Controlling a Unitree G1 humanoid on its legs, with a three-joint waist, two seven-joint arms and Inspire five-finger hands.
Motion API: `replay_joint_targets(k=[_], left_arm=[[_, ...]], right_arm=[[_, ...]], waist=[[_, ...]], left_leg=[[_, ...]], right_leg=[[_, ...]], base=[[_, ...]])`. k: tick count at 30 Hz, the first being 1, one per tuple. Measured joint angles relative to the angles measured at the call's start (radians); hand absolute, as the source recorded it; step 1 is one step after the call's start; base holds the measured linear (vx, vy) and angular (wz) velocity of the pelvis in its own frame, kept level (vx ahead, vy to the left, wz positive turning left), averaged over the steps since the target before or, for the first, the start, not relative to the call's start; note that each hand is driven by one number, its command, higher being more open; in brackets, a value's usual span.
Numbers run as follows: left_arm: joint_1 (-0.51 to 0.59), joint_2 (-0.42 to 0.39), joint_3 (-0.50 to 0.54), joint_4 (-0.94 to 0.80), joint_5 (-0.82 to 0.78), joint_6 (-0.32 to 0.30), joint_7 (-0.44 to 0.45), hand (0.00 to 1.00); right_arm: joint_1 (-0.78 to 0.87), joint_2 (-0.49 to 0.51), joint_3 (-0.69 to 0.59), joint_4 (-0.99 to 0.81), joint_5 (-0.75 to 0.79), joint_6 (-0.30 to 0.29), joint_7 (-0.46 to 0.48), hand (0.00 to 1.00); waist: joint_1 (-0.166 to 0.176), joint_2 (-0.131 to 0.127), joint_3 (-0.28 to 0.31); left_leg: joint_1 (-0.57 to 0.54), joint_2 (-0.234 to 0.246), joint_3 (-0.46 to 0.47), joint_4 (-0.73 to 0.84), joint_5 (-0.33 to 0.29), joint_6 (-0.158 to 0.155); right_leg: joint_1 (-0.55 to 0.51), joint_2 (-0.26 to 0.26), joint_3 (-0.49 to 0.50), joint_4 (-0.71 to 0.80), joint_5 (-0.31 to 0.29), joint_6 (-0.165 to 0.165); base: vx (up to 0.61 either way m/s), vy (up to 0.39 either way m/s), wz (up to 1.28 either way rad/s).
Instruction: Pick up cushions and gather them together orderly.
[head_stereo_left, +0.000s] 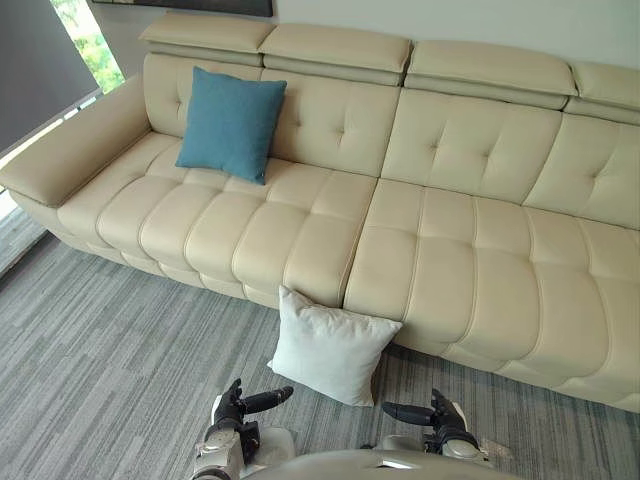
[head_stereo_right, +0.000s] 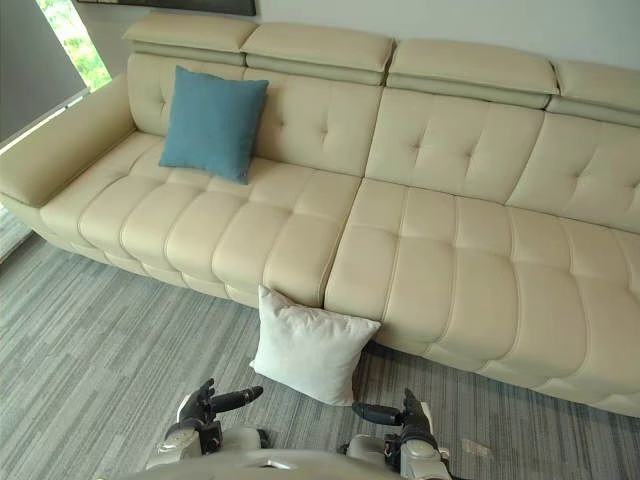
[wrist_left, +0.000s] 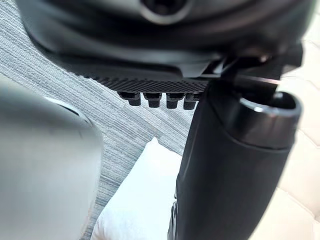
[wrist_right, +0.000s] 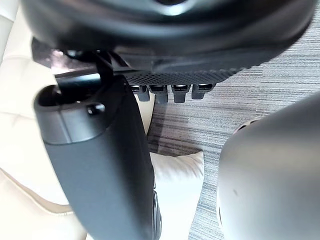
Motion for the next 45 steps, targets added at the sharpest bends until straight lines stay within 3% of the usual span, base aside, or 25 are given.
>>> replay_joint_targets(k=[2,4,10,20,22,23,24,26,28,29,30,31,33,39,45], left_arm=[[-0.001,-0.003,-0.007,0.006,0.014,0.000,-0.008,1.00],[-0.005,0.005,-0.024,0.012,0.028,0.000,-0.010,1.00],[-0.003,0.004,-0.023,0.021,0.033,0.000,-0.006,1.00],[-0.014,-0.003,-0.022,0.029,0.030,-0.001,0.015,1.00],[-0.051,0.004,-0.024,0.029,0.015,-0.001,0.024,1.00],[-0.097,0.009,-0.038,0.027,-0.018,-0.002,0.040,1.00],[-0.100,0.009,-0.039,0.027,-0.020,-0.002,0.041,1.00],[-0.168,0.009,-0.047,-0.005,-0.069,-0.002,0.063,1.00],[-0.236,0.014,-0.048,-0.044,-0.096,-0.002,0.074,1.00],[-0.287,0.025,-0.047,-0.086,-0.122,-0.008,0.086,1.00],[-0.292,0.026,-0.047,-0.089,-0.125,-0.009,0.088,1.00],[-0.362,0.055,-0.044,-0.114,-0.152,-0.024,0.106,1.00],[-0.455,0.108,-0.033,-0.142,-0.180,-0.025,0.121,1.00],[-0.646,0.176,0.121,-0.189,-0.220,-0.043,0.174,1.00],[-0.815,0.207,0.090,-0.192,-0.218,-0.044,0.179,1.00]], right_arm=[[-0.008,0.001,0.006,0.003,-0.005,0.007,0.003,1.00],[-0.002,-0.004,0.029,0.008,-0.007,0.007,0.003,1.00],[-0.001,-0.008,0.025,0.009,-0.007,0.007,-0.006,1.00],[0.000,-0.021,-0.004,0.011,0.015,0.006,-0.033,1.00],[-0.033,-0.019,-0.001,0.010,0.028,0.005,-0.039,1.00],[-0.076,-0.021,-0.001,0.008,0.048,0.004,-0.045,1.00],[-0.079,-0.021,-0.001,0.008,0.050,0.004,-0.046,1.00],[-0.158,-0.027,-0.001,-0.005,0.092,0.003,-0.059,1.00],[-0.220,-0.049,0.000,-0.064,0.117,-0.001,-0.063,1.00],[-0.270,-0.080,-0.001,-0.104,0.146,-0.015,-0.081,1.00],[-0.274,-0.083,-0.002,-0.107,0.150,-0.016,-0.082,1.00],[-0.347,-0.119,-0.006,-0.128,0.171,-0.021,-0.108,1.00],[-0.432,-0.151,-0.024,-0.152,0.191,-0.022,-0.140,1.00],[-0.637,-0.170,-0.056,-0.169,0.251,-0.025,-0.206,1.00],[-0.850,-0.181,-0.060,-0.170,0.271,-0.032,-0.213,1.00]], waist=[[-0.011,0.008,-0.001],[-0.015,-0.001,-0.005],[-0.009,0.001,-0.008],[-0.009,0.016,-0.008],[-0.009,0.008,0.012],[-0.008,0.000,0.057],[-0.008,0.000,0.061],[-0.008,-0.016,0.121],[-0.007,-0.018,0.189],[-0.009,-0.017,0.215],[-0.009,-0.016,0.216],[-0.009,-0.017,0.244],[-0.017,-0.024,0.296],[-0.038,-0.023,0.350],[-0.038,-0.012,0.371]], left_leg=[[0.026,-0.003,0.023,-0.036,-0.004,0.006],[0.035,-0.005,0.024,-0.044,-0.012,0.011],[0.084,-0.008,0.080,-0.120,-0.025,0.010],[0.059,-0.019,0.085,-0.143,-0.019,0.015],[-0.010,-0.022,0.071,-0.104,-0.016,0.018],[-0.071,-0.023,0.060,-0.052,-0.016,0.019],[-0.076,-0.023,0.059,-0.049,-0.016,0.019],[-0.205,-0.022,0.041,0.055,-0.018,0.022],[-0.289,-0.012,0.034,0.131,-0.030,0.033],[-0.379,-0.003,0.020,0.188,-0.054,0.035],[-0.387,-0.002,0.019,0.193,-0.057,0.033],[-0.483,0.012,0.012,0.245,-0.086,0.029],[-0.581,0.017,0.006,0.300,-0.086,0.032],[-0.819,0.022,-0.006,0.427,-0.085,0.035],[-1.019,0.028,-0.030,0.533,-0.085,0.036]], right_leg=[[-0.016,0.003,0.026,0.008,0.006,0.005],[-0.022,0.010,0.048,-0.003,0.017,0.007],[-0.045,0.018,0.111,0.005,0.025,0.018],[-0.060,0.021,0.103,-0.038,0.037,0.033],[-0.117,0.013,0.094,-0.014,0.038,0.033],[-0.163,0.005,0.086,0.018,0.038,0.032],[-0.167,0.004,0.085,0.020,0.038,0.032],[-0.273,-0.006,0.081,0.085,0.040,0.030],[-0.343,-0.006,0.081,0.134,0.042,0.026],[-0.430,-0.001,0.081,0.173,0.042,0.025],[-0.438,0.000,0.081,0.177,0.042,0.025],[-0.530,0.012,0.083,0.212,0.047,0.018],[-0.619,0.011,0.084,0.249,0.057,0.012],[-0.853,0.007,0.091,0.358,0.062,0.008],[-1.043,0.007,0.085,0.453,0.062,0.007]], base=[[0.00,0.081,-0.55],[-0.04,0.070,-0.34],[-0.03,0.033,-0.35],[0.05,0.010,-0.01],[-0.05,-0.034,0.19],[-0.11,-0.054,0.22],[-0.15,-0.058,0.22],[-0.14,-0.057,0.13],[-0.26,-0.062,0.04],[-0.30,-0.037,0.00],[-0.31,0.001,-0.10],[-0.24,0.008,-0.10],[-0.25,-0.011,-0.02],[-0.13,-0.046,0.04],[-0.06,-0.042,0.08]])
